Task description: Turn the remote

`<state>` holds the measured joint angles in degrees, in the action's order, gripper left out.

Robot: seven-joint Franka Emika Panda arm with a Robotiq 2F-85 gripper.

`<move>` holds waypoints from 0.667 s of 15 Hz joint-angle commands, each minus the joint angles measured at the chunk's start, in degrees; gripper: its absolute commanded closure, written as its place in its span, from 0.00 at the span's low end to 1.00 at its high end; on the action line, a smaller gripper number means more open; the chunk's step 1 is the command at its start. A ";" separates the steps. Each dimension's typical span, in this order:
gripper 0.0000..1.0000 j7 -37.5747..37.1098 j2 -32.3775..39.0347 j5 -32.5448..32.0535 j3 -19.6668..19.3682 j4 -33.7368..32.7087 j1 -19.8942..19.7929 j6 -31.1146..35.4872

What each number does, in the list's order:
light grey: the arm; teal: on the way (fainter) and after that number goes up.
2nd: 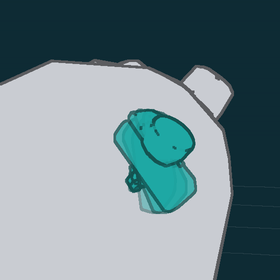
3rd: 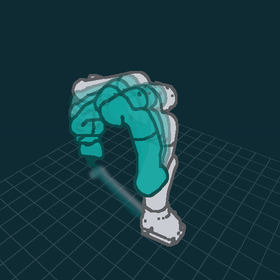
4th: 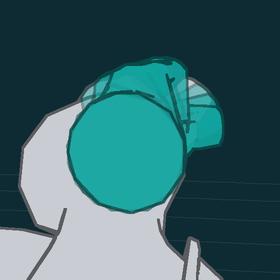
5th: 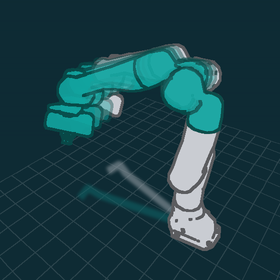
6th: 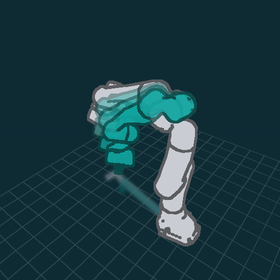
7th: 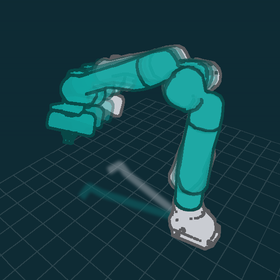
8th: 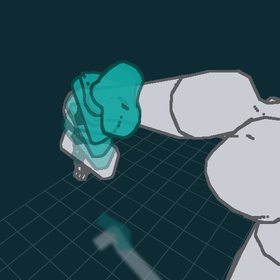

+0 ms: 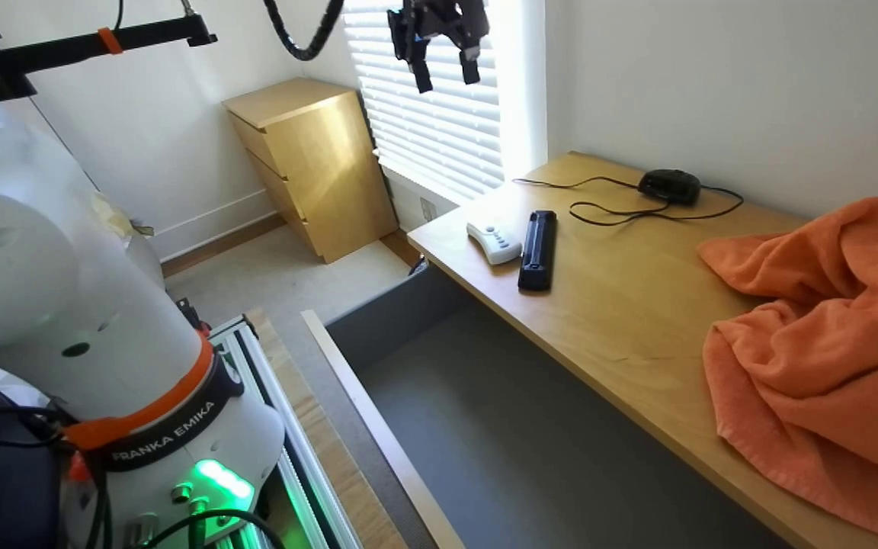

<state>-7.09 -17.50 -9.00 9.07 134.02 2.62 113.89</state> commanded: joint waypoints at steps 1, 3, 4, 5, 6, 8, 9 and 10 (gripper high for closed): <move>0.00 6.34 5.99 -3.34 -2.50 0.66 0.05 9.93; 0.00 8.74 9.32 -2.72 -3.71 0.35 -0.16 14.94; 0.00 6.74 7.03 -1.96 -3.21 0.16 0.21 11.54; 0.00 7.04 8.21 -1.94 -3.53 0.03 0.16 12.50; 0.00 7.04 8.66 -1.93 -3.61 -0.20 0.16 12.50; 0.00 7.04 8.36 -1.93 -3.55 -0.38 0.26 12.47; 0.00 7.04 8.13 -1.93 -3.54 -0.41 0.28 12.47; 0.00 7.52 10.12 -1.26 -3.87 -1.72 0.07 11.33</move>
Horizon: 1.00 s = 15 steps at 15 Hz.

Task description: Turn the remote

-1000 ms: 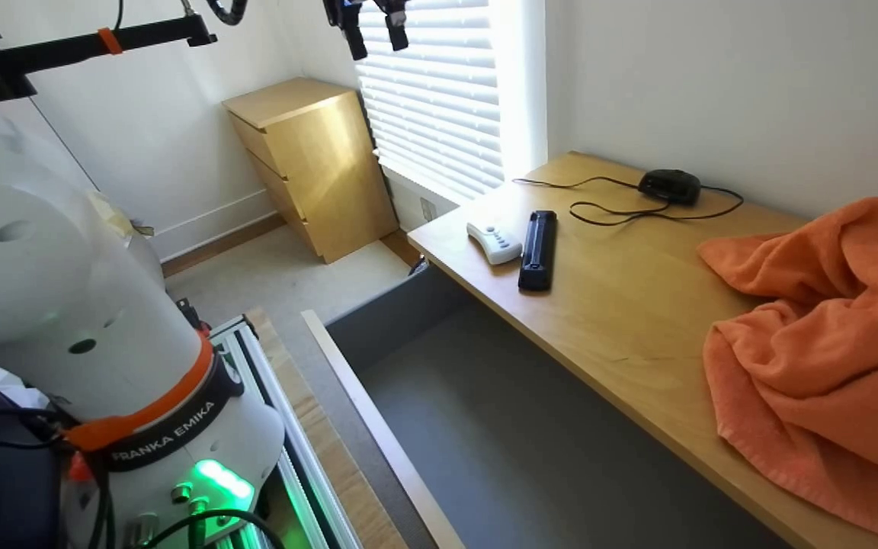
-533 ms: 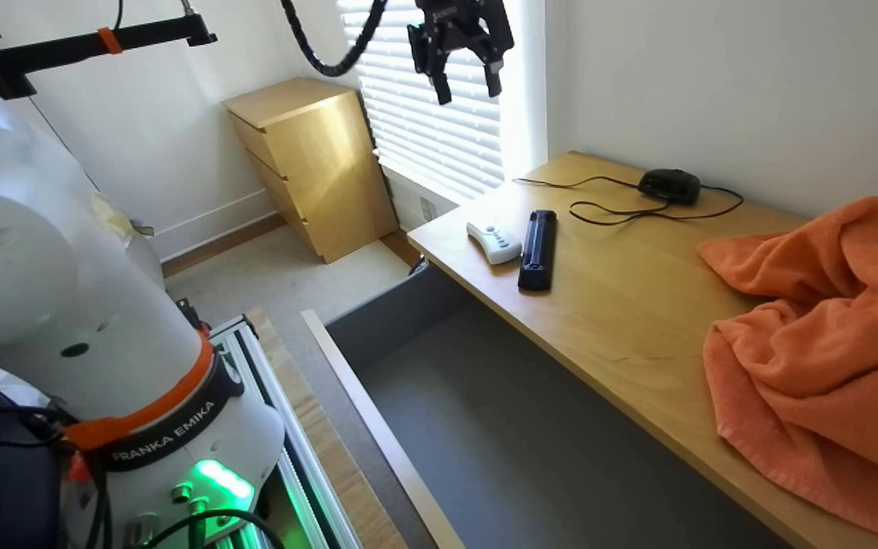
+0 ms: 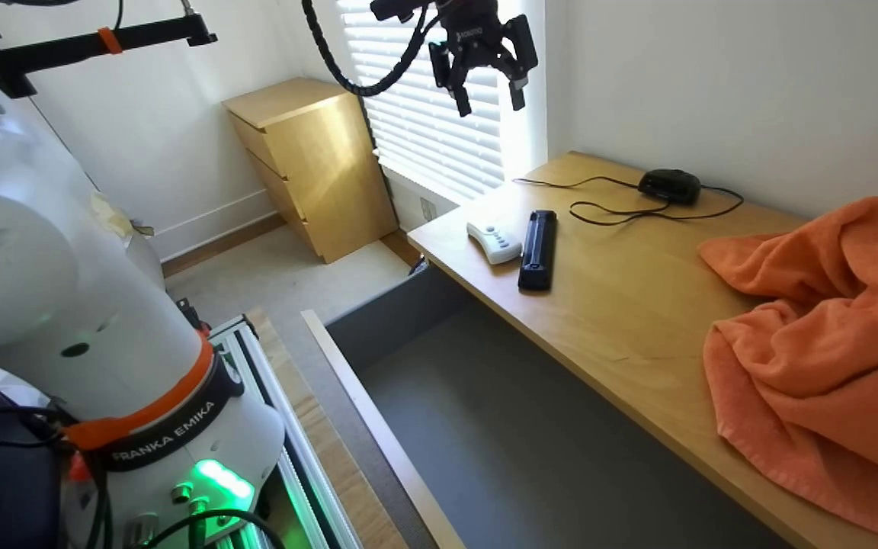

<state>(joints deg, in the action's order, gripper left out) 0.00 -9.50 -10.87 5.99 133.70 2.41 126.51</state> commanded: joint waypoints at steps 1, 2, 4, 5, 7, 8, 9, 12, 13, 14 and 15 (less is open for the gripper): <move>0.00 3.61 5.64 0.97 -1.20 -3.38 0.36 -1.53; 0.00 5.18 7.93 1.20 -1.45 -4.40 0.37 -0.73; 0.00 8.67 12.84 1.79 -1.95 -7.25 0.21 -0.32; 0.00 10.44 15.68 1.88 -2.13 -9.19 0.08 -0.28; 0.00 12.97 20.38 1.69 -2.02 -12.91 0.05 -0.89; 0.00 14.08 23.02 1.47 -1.89 -15.14 0.08 -1.31; 0.00 14.40 25.11 1.45 -1.72 -17.21 0.18 -2.23; 0.00 15.39 31.71 0.90 -1.22 -24.52 0.78 -6.14; 0.00 14.76 33.56 0.14 -1.31 -26.93 1.30 -8.40; 0.00 13.93 35.44 -0.47 -1.46 -29.65 1.85 -11.51; 0.00 13.67 37.29 -0.97 -1.59 -32.37 2.38 -14.54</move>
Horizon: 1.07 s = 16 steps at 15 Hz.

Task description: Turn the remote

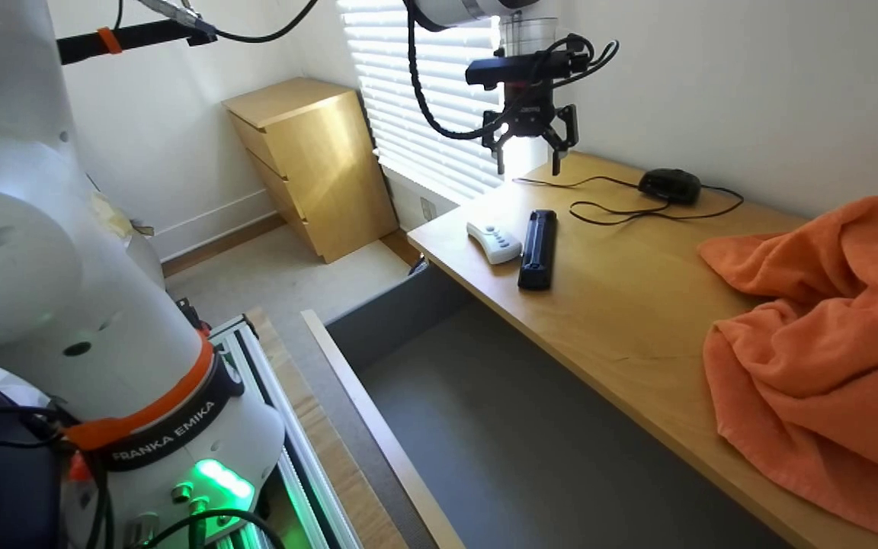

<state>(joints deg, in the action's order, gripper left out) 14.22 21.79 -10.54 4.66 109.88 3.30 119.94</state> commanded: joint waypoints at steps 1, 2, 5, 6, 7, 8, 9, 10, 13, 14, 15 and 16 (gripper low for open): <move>0.00 -0.53 7.67 -1.57 -0.33 -10.93 1.83 -10.32; 0.00 0.20 9.41 -1.83 -0.28 -13.38 2.10 -12.99; 0.00 0.40 8.04 -0.61 0.11 -11.76 1.65 -11.91; 0.00 0.47 9.00 -0.67 0.11 -12.94 1.77 -12.47; 0.00 0.49 9.63 -0.74 0.11 -13.65 1.81 -12.61; 0.00 -2.41 10.17 -2.25 -1.04 -13.93 2.63 -13.92; 0.00 -3.82 11.73 -2.97 -1.67 -15.25 3.08 -15.69; 0.00 -6.68 12.70 -4.15 -2.53 -16.10 3.85 -17.07; 0.00 -11.49 15.92 -6.69 -3.47 -18.70 5.24 -21.16; 0.00 -12.19 17.26 -7.04 -3.48 -19.72 5.54 -22.11; 0.00 -12.59 18.38 -7.04 -3.33 -20.65 5.71 -22.78; 0.00 -12.80 19.67 -7.14 -3.16 -21.68 5.93 -22.96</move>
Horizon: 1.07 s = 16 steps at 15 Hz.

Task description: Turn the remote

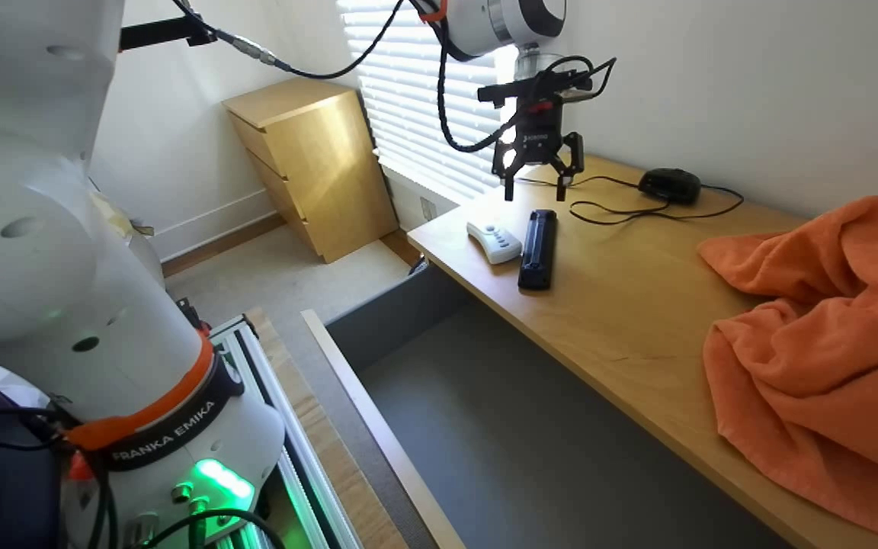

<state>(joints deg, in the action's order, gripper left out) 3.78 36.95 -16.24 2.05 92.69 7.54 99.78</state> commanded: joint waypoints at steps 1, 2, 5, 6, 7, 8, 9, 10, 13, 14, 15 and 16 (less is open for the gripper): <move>0.00 -2.54 5.56 -1.44 -0.44 -5.48 1.93 -2.92; 0.00 -2.47 6.52 -1.42 -0.35 -6.29 2.15 -2.81; 0.00 -1.82 8.97 -1.53 -0.37 -8.52 2.56 -1.93; 0.00 -2.10 9.65 -1.77 -0.60 -9.34 2.86 -2.21; 0.00 -1.89 10.06 -1.89 -0.64 -9.88 2.99 -2.31; 0.00 -1.89 10.48 -2.02 -0.72 -10.49 3.14 -2.60; 0.00 -1.79 10.96 -2.38 -0.90 -11.12 3.33 -3.12; 0.00 -1.89 11.46 -2.77 -1.11 -11.86 3.57 -3.70; 0.00 -1.50 12.89 -3.61 -1.29 -13.94 3.81 -4.81; 0.00 -1.50 13.47 -3.92 -1.39 -14.81 3.98 -5.17; 0.00 -1.31 13.91 -4.17 -1.39 -15.46 4.05 -5.23; 0.00 -1.10 14.29 -4.33 -1.36 -16.03 4.09 -5.05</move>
<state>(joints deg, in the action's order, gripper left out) 2.37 48.65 -19.10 1.28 80.29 10.59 96.56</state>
